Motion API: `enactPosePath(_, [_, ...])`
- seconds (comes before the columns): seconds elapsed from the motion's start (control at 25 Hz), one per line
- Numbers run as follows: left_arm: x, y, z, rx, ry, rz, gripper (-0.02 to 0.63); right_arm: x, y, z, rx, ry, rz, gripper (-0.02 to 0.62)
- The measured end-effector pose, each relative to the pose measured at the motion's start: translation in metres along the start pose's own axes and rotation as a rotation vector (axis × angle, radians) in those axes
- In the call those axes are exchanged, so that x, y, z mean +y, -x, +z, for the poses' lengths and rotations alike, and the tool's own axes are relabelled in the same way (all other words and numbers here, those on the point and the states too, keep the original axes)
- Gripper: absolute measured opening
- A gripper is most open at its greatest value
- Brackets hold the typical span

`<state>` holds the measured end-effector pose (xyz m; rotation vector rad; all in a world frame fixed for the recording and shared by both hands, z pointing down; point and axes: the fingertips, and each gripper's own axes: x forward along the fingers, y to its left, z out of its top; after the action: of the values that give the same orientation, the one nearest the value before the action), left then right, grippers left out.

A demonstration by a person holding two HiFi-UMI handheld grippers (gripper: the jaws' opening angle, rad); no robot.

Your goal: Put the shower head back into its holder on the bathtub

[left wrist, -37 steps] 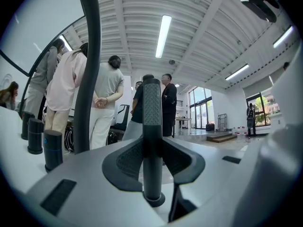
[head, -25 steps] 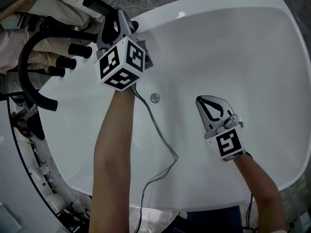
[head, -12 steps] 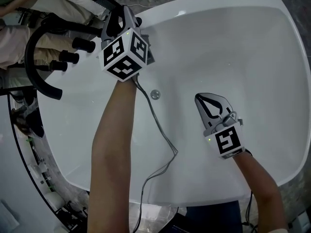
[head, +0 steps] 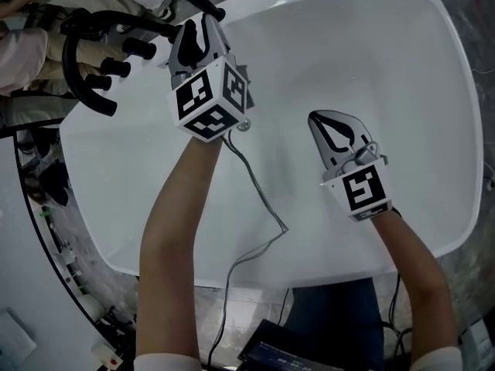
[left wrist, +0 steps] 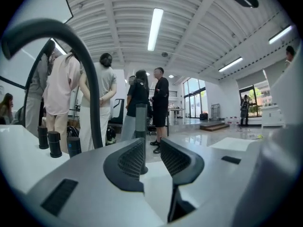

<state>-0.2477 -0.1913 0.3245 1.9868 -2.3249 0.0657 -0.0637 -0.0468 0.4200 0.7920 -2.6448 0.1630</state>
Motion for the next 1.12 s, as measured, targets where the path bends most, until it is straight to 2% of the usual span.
enactPosePath(0.12, [-0.027, 0.048, 0.002, 0.039, -0.104, -0.085, 0.030, 0.010, 0.009, 0.028, -0.002, 0.008, 0.006, 0.008])
enactPosePath(0.2, [-0.041, 0.081, 0.009, 0.047, -0.153, -0.140, 0.011, 0.017, 0.017, 0.046, -0.001, 0.016, 0.012, 0.008])
enactPosePath(0.24, [-0.046, 0.095, 0.015, 0.051, -0.150, -0.159, 0.008, 0.019, 0.021, 0.056, -0.002, 0.022, 0.013, 0.008])
enactPosePath(0.32, [-0.051, 0.119, 0.029, 0.078, -0.098, -0.175, 0.003, 0.022, 0.032, 0.076, -0.003, 0.028, 0.007, 0.008])
enactPosePath(0.44, [-0.056, 0.148, 0.047, 0.183, -0.002, -0.185, 0.003, 0.022, 0.054, 0.105, 0.008, 0.010, -0.030, 0.008])
enactPosePath(0.56, [-0.064, 0.173, 0.067, 0.253, 0.062, -0.156, 0.003, 0.019, 0.080, 0.143, -0.001, -0.023, -0.091, 0.006])
enactPosePath(0.68, [-0.079, 0.215, 0.084, 0.298, 0.061, -0.162, 0.003, 0.030, 0.111, 0.168, -0.005, -0.088, -0.131, 0.006])
enactPosePath(0.8, [-0.099, 0.236, 0.098, 0.348, 0.040, -0.212, 0.003, 0.029, 0.133, 0.194, -0.027, -0.146, -0.163, 0.006])
enactPosePath(0.96, [-0.113, 0.272, 0.119, 0.384, 0.083, -0.240, 0.003, 0.041, 0.167, 0.225, -0.061, -0.187, -0.191, 0.006])
enactPosePath(1.12, [-0.119, 0.292, 0.162, 0.331, 0.131, -0.214, 0.003, 0.048, 0.199, 0.249, -0.091, -0.166, -0.204, 0.006])
